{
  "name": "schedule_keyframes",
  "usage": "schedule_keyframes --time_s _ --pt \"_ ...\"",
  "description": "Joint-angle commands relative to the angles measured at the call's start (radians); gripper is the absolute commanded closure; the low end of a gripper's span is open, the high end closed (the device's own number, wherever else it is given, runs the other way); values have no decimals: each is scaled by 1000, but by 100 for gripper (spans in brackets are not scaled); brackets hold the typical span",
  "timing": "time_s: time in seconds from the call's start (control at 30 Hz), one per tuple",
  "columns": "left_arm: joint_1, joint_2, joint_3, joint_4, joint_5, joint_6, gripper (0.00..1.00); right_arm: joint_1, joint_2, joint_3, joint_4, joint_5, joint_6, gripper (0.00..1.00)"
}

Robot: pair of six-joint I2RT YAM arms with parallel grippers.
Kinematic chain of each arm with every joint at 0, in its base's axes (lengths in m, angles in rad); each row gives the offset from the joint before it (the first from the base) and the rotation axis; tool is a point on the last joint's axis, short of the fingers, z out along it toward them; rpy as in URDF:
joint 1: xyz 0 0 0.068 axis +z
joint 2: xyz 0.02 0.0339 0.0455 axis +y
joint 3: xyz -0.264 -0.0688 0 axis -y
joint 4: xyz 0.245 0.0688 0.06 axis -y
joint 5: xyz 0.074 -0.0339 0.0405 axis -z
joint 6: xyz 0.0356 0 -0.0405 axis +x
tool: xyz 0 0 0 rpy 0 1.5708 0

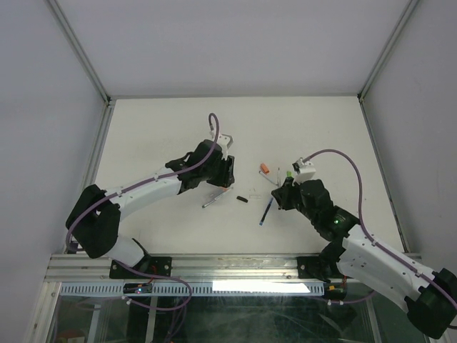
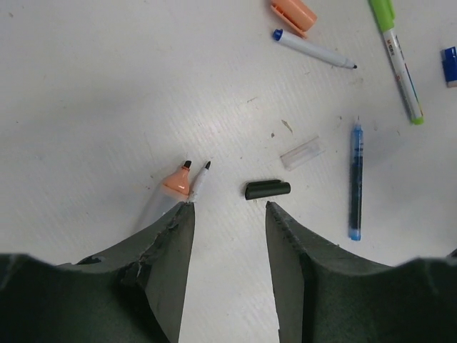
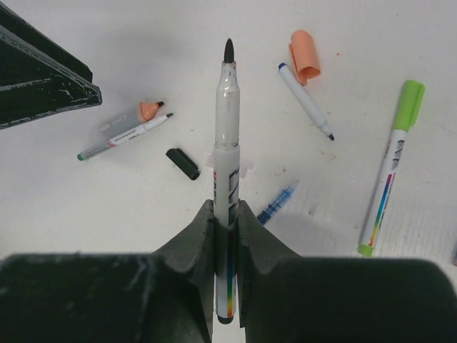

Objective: Insert the pens into the pen caps
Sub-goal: Insert the pen cap onto the pen.

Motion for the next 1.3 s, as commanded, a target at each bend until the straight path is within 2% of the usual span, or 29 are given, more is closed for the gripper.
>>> schedule_keyframes --time_s 0.0,0.17,0.4,0.6,0.77,1.0,1.13,1.27 --pt "-4 -78 1 47 7 108 54 -4 -57 -26 183 -12 44 100" --pt "-4 -79 -14 57 58 49 54 -4 -36 -6 236 -6 5 100" --pt "-4 -79 -37 85 62 -45 50 -3 57 86 190 45 9 100" --pt "-18 -45 -13 53 26 -165 51 -4 113 169 10 234 122 100" --pt "-73 29 31 -2 -75 -283 53 -4 68 169 -82 365 221 100" --pt "-131 104 86 -114 -211 -496 52 -4 -21 122 -81 318 217 100" --pt "-157 156 131 -173 -267 -571 46 -4 -45 108 -90 295 178 100" --pt "-176 212 172 -211 -293 -642 46 -4 -64 94 -82 279 155 100"
